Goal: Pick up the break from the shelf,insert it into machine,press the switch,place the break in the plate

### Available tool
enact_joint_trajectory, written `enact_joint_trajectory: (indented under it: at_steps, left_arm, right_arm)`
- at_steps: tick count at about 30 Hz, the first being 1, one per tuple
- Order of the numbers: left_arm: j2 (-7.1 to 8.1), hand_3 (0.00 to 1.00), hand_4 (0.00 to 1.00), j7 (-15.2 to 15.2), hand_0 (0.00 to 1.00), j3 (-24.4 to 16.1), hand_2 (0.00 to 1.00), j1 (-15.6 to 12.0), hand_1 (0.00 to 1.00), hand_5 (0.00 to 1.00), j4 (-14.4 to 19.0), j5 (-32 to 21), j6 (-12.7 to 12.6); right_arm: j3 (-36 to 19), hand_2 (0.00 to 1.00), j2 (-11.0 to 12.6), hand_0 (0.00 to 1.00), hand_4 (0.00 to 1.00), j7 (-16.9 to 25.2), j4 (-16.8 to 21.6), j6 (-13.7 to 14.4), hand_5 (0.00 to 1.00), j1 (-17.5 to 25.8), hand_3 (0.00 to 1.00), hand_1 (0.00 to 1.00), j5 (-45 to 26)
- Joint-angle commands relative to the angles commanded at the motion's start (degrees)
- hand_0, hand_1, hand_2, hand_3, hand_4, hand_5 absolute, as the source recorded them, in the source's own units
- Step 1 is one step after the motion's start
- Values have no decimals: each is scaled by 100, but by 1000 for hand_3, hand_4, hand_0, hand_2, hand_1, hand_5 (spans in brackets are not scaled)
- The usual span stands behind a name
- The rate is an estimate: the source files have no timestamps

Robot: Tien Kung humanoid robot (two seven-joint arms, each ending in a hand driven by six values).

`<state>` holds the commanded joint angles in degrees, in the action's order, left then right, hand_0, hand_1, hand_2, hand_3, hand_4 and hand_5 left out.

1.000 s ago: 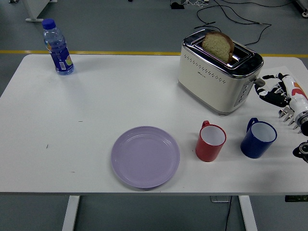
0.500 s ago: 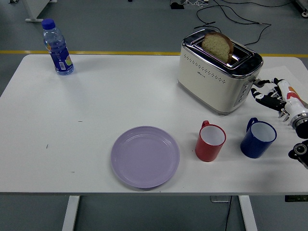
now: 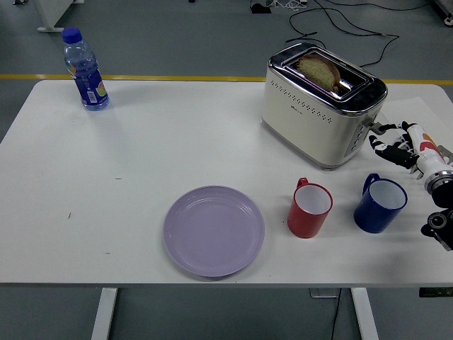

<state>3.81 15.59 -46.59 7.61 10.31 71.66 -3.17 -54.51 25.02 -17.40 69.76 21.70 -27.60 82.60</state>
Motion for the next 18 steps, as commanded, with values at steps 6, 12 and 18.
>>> enact_joint_trajectory:
  at_steps: [6, 12, 18]
  left_arm:
    - [-2, 599, 329, 2, 654, 5, 599, 3, 600, 944, 0, -8, 1]
    - [-3, 598, 330, 2, 654, 13, 599, 11, 600, 945, 0, -20, 0]
    - [-12, 598, 330, -3, 654, 58, 599, 46, 600, 945, 0, -150, -24]
  right_arm:
    - [1, 233, -25, 62, 706, 1, -119, 2, 520, 4, 716, 128, -24]
    - [-58, 233, -15, 62, 706, -26, -164, 5, 521, -9, 716, 129, 38]
    - [-241, 233, 30, 63, 706, -95, -80, 6, 520, -5, 719, 131, 175]
